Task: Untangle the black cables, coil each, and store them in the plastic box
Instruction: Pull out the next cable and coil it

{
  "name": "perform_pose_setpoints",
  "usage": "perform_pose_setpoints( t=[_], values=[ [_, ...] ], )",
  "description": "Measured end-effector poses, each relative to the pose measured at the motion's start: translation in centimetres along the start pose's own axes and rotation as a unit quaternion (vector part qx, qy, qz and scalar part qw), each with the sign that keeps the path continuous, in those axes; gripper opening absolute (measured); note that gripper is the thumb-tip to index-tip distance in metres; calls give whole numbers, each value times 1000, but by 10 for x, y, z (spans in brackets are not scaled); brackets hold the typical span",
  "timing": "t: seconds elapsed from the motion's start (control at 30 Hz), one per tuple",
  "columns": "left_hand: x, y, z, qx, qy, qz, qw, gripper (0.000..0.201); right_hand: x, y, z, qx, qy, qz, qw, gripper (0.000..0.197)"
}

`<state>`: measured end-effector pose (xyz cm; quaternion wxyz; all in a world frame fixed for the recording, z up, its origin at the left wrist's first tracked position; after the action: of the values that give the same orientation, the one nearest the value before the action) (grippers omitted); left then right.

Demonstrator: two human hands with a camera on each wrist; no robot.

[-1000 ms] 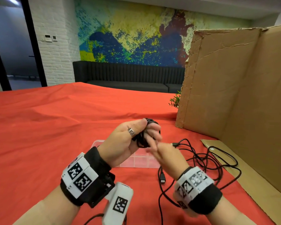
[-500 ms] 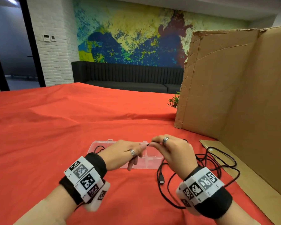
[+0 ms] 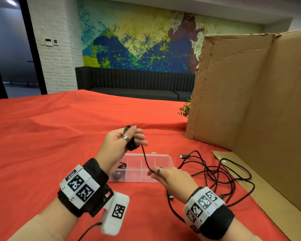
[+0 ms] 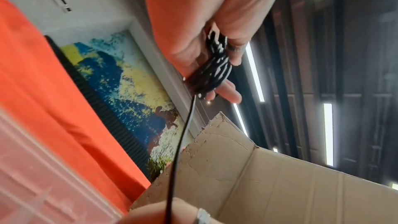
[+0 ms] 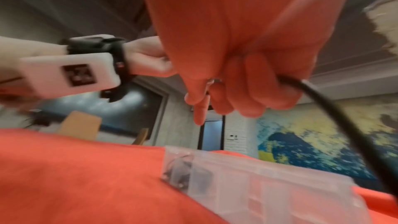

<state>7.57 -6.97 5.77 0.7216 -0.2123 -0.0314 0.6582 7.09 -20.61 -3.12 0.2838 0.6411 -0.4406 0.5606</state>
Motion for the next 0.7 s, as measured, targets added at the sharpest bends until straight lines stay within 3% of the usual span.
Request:
perform_pose_setpoints(
  t=[0.07, 0.13, 0.23, 0.3, 0.4, 0.47, 0.53, 0.63, 0.7],
  values=[
    [1, 0, -1, -4, 34, 25, 999, 24, -4, 6, -19, 44, 51, 13, 998, 49],
    [1, 1, -6, -9, 55, 45, 997, 25, 7, 13, -42, 88, 96, 81, 988, 57],
    [6, 0, -13, -35, -35, 61, 997, 13, 36, 27, -62, 141, 110, 223, 958, 37],
    [5, 0, -18, -48, -174, 28, 983, 19, 68, 35, -61, 146, 60, 313, 936, 31],
    [-9, 7, -38, 11, -280, -112, 954, 58, 108, 36, -38, 95, 11, 389, 916, 34],
    [-21, 17, -47, 66, -283, -195, 937, 73, 115, 30, -25, 64, 17, 384, 921, 36],
    [-29, 24, -43, 75, -279, -239, 927, 56, 115, 21, -10, 21, 5, 354, 935, 44],
    [-32, 30, -30, 62, -241, -252, 935, 18, 92, 7, 9, -21, -36, 251, 967, 56],
    [-30, 32, -26, 78, -149, -218, 961, 15, 78, 4, 11, -16, -71, 213, 974, 55]
  ],
)
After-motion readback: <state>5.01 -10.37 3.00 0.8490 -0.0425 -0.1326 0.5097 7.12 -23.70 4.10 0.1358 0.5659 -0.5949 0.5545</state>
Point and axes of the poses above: each hand's wrist, its own y-axis away from the middle knuckle, its own x-axis out of the back of the hand, z = x × y, the point moved 9 cm from there along -y, towards the middle knuckle, and after that the axes turned 1 degree about -y, right-handed, at the moved point
